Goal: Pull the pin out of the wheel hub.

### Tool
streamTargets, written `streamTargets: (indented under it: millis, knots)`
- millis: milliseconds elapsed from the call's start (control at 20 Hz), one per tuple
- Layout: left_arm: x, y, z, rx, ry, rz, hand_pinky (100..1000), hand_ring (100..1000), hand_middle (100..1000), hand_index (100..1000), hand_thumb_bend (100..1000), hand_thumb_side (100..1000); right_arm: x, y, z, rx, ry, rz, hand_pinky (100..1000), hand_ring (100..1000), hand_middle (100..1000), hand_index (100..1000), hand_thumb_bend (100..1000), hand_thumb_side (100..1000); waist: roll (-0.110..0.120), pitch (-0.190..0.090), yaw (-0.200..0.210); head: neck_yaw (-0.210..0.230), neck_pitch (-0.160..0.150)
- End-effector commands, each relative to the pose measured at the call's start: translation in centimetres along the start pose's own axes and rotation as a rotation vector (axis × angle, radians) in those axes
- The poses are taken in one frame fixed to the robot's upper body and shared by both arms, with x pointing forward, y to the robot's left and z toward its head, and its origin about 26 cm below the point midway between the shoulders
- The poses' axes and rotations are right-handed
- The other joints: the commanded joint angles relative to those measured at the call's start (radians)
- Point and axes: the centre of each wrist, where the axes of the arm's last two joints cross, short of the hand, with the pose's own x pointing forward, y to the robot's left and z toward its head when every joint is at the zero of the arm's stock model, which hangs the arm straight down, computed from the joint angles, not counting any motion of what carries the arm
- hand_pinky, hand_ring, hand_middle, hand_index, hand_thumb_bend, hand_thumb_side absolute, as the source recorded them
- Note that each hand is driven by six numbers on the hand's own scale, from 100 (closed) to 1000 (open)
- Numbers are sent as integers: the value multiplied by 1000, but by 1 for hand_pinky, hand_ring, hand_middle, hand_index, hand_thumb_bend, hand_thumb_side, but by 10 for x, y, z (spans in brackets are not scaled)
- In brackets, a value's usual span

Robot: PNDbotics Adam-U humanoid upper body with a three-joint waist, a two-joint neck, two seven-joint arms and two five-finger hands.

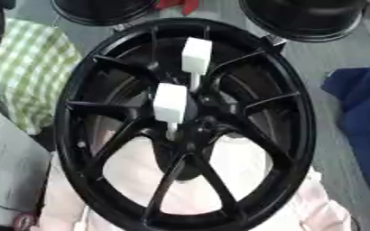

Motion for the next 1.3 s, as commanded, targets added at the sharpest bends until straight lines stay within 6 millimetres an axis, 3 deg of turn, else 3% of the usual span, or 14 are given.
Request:
streamTargets:
  millis: [50,350,750,1300]
  knots:
    - [13,18,-7,-142,-27,-112,868,736,668,838,259,582,9,-4,-6,37,-22,40,737,634,543,737,305,300,4,-27,-4,3,1]
    - [30,28,-25,-353,-87,-202,859,755,691,837,303,588,8,-4,-4,54,-15,50,738,633,542,737,300,300,11,-32,-16,2,-3]
    - [51,25,-50,-658,-110,-213,865,766,704,842,323,641,8,-4,-3,67,-9,65,739,632,540,736,295,301,20,-36,-20,-10,-7]
    - [75,11,-86,-766,-69,-136,879,766,704,855,331,658,7,-3,-2,78,2,68,740,631,539,736,291,303,20,-43,-16,-26,-8]
